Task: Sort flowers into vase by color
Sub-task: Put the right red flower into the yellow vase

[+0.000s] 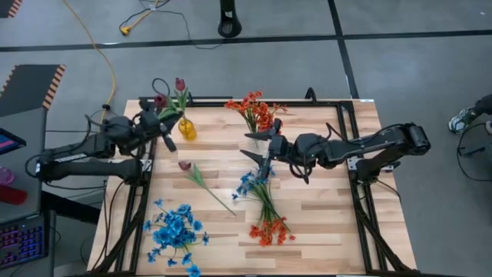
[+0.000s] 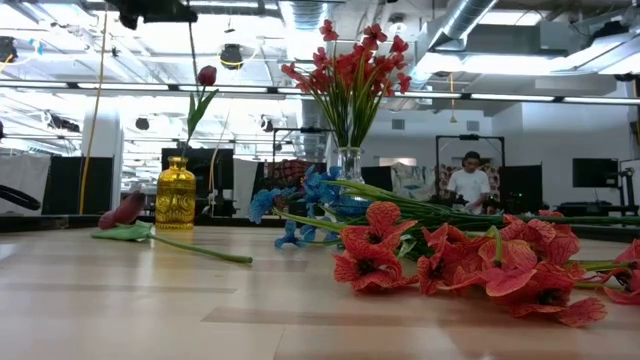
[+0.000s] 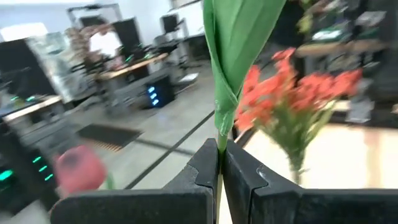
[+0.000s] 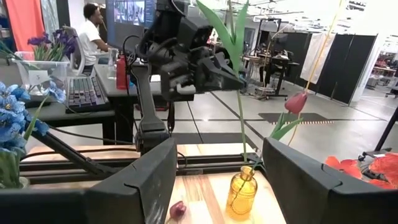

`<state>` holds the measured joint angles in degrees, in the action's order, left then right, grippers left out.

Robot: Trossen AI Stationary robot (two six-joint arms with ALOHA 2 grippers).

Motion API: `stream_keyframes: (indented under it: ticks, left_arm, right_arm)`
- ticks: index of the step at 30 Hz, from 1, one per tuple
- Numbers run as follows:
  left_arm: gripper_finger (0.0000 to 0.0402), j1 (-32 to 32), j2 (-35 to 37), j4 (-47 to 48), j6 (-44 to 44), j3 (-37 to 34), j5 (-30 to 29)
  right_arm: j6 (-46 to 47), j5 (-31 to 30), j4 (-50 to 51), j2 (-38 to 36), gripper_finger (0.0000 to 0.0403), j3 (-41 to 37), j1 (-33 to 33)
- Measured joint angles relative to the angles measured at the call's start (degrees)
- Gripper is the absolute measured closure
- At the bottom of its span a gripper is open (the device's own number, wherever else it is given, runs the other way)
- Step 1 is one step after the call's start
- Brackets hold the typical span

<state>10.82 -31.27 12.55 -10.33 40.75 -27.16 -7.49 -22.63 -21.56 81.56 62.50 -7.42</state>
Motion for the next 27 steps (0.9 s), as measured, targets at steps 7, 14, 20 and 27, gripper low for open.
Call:
stream_keyframes:
  ticks: [7, 14, 20, 27]
  left_arm:
    - [0.0401, 3.31, -0.63, 3.23, -1.02, -0.01, -3.01]
    - [0.0401, 7.38, 0.77, 3.17, -0.46, -3.67, -3.57]
    - [0.0401, 10.00, 1.42, -2.82, -0.91, -7.76, -2.23]
    - [0.0401, 12.69, 1.42, -4.28, -0.65, -10.19, -0.51]
  right_arm:
    - [0.09, -0.01, 1.35, -0.44, 0.0138, 0.00, -0.02]
    - [0.13, -0.01, 2.12, -0.44, 0.0138, 0.00, -0.13]
    - [0.11, -0.01, 2.06, -0.42, 0.0138, 0.00, -0.13]
    - [0.06, -0.01, 2.12, -0.42, 0.0138, 0.00, -0.12]
